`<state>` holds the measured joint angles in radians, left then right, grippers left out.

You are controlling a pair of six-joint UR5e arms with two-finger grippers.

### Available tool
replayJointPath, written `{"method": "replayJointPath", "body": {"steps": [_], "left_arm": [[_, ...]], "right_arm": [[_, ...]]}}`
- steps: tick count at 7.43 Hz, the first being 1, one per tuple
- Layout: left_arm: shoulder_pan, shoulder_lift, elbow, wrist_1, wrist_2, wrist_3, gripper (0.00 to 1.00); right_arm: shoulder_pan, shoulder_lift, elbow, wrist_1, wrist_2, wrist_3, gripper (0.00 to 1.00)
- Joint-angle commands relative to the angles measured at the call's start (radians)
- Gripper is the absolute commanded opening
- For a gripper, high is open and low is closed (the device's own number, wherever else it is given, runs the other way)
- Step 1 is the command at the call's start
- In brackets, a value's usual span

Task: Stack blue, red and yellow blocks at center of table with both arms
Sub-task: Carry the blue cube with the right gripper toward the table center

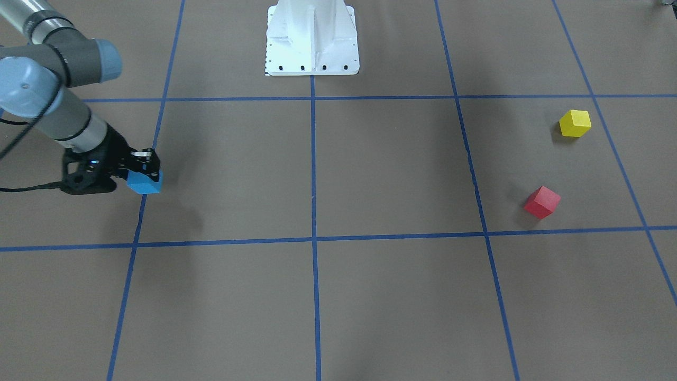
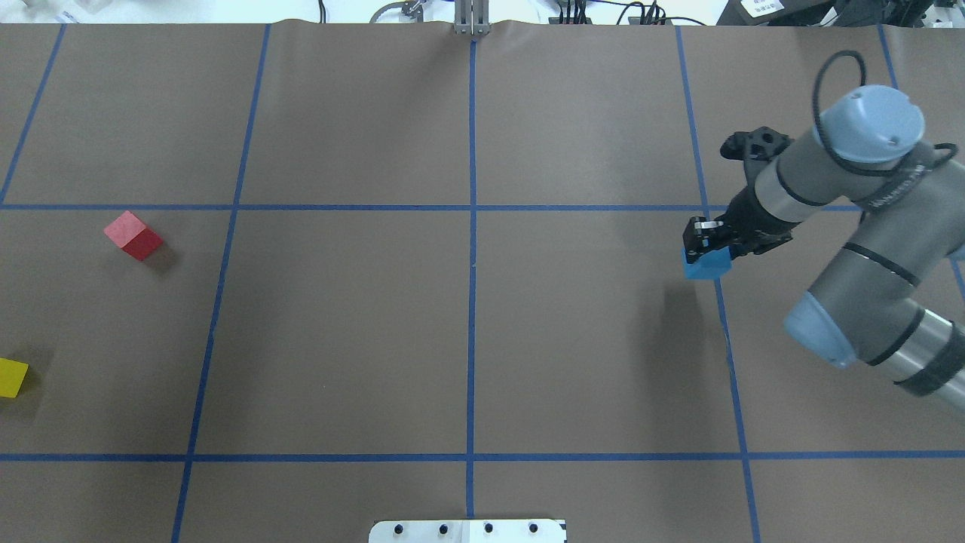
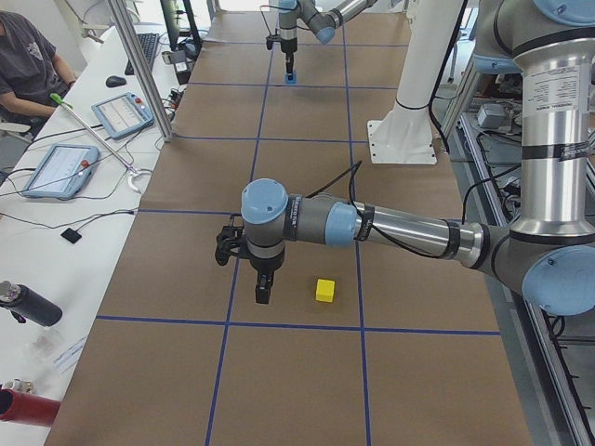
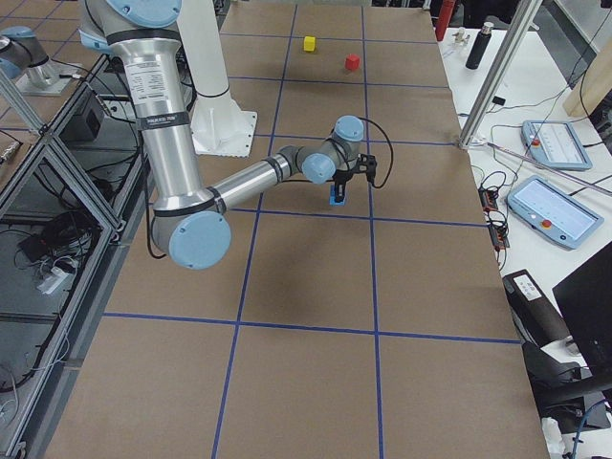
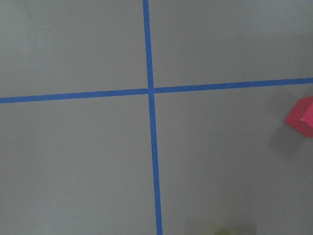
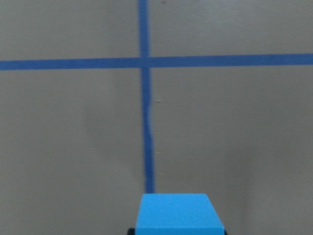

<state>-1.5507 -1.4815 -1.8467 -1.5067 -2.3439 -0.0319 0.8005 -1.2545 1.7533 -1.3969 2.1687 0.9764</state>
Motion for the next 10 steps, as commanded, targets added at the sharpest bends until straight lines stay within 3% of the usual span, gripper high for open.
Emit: {"method": "replayJointPath", "body": {"steps": [1, 4, 10], "left_arm": [[0.001, -0.003, 0.007, -0.003, 0.001, 0.003, 1.0], [0.001, -0.006, 0.009, -0.001, 0.002, 0.003, 0.99], [0.001, -0.006, 0.007, 0.0, 0.002, 0.003, 1.0]], "right_arm": [[-0.114, 0.253, -0.088, -0.088, -0.105, 0.166, 0.0], [-0.161, 0.49, -0.326, -0.088, -0.168, 0.183, 0.0], [-0.213, 0.533, -0.359, -0.085, -0.184, 0.226, 0.0]]}}
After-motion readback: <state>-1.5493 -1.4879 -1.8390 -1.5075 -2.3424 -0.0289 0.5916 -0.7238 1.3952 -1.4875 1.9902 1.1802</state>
